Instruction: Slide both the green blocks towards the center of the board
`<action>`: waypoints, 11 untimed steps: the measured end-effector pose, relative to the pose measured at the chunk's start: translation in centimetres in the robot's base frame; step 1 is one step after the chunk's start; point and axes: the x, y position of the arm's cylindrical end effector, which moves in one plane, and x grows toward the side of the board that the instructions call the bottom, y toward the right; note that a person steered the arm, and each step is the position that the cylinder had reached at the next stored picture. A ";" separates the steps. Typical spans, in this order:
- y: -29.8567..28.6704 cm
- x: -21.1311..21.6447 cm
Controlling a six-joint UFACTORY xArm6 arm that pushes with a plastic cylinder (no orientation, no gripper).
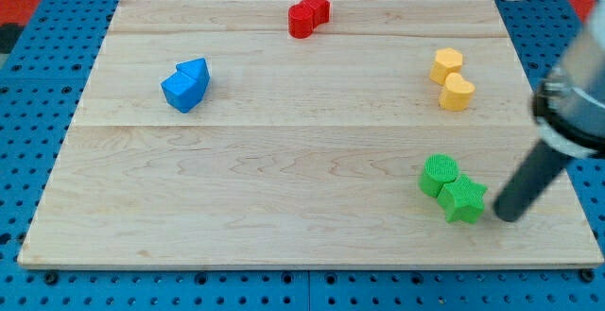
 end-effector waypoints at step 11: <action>-14.4 -7.9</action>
